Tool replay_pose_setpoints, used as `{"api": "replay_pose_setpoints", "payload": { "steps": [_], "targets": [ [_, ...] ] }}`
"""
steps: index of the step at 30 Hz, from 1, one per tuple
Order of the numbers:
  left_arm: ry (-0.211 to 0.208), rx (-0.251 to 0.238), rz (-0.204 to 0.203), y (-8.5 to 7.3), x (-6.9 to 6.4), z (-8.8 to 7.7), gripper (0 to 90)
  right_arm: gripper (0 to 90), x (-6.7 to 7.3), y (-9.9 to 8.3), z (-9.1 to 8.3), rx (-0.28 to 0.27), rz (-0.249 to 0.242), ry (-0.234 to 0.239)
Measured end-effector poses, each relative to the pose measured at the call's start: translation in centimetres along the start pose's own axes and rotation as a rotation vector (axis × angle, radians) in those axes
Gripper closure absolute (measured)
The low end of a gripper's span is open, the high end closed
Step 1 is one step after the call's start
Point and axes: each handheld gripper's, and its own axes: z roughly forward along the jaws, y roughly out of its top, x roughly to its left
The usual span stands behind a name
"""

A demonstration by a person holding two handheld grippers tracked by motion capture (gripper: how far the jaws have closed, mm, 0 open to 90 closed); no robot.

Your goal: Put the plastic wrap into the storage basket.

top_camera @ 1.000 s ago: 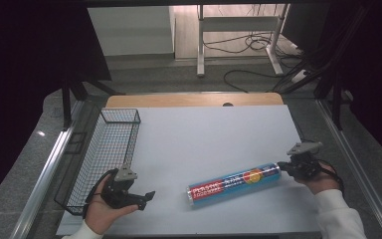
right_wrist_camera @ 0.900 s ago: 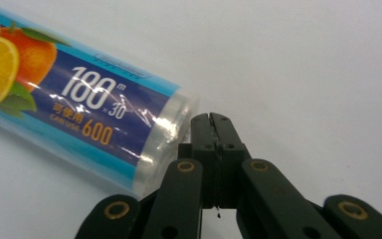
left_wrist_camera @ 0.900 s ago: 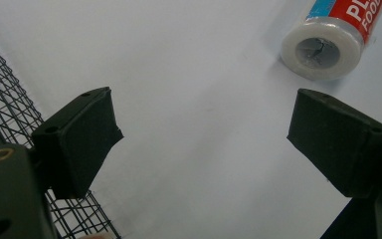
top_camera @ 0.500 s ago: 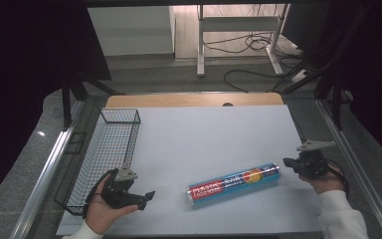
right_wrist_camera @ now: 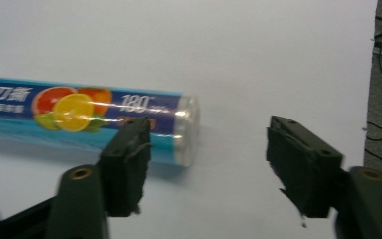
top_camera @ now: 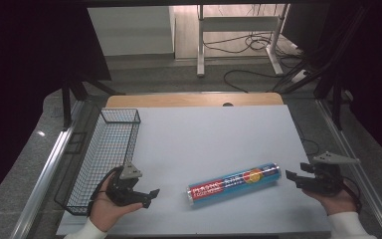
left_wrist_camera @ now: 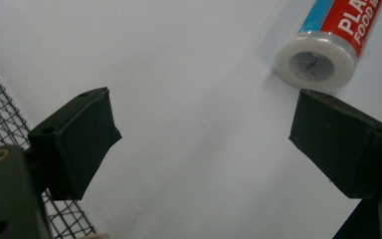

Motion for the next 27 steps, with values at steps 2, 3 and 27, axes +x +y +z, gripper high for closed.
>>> {"api": "replay_pose_setpoints", "payload": {
  "steps": [2, 3, 27],
  "targets": [
    [-0.009, -0.005, 0.007, 0.4, -0.2, 0.1, 10.8, 29.4, 0.5, -0.3, -0.5, -0.008, 0.013, 0.016],
    [-0.014, -0.006, 0.011, 0.6, -0.3, 0.2, 10.8, 28.6, 0.7, -0.5, -0.7, -0.012, 0.008, 0.027],
    [-0.169, 0.055, 0.164, 10.8, -4.7, 6.1, 14.1, 27.2, 1.2, -1.3, 0.3, 0.045, -0.044, 0.058]
  ]
}}
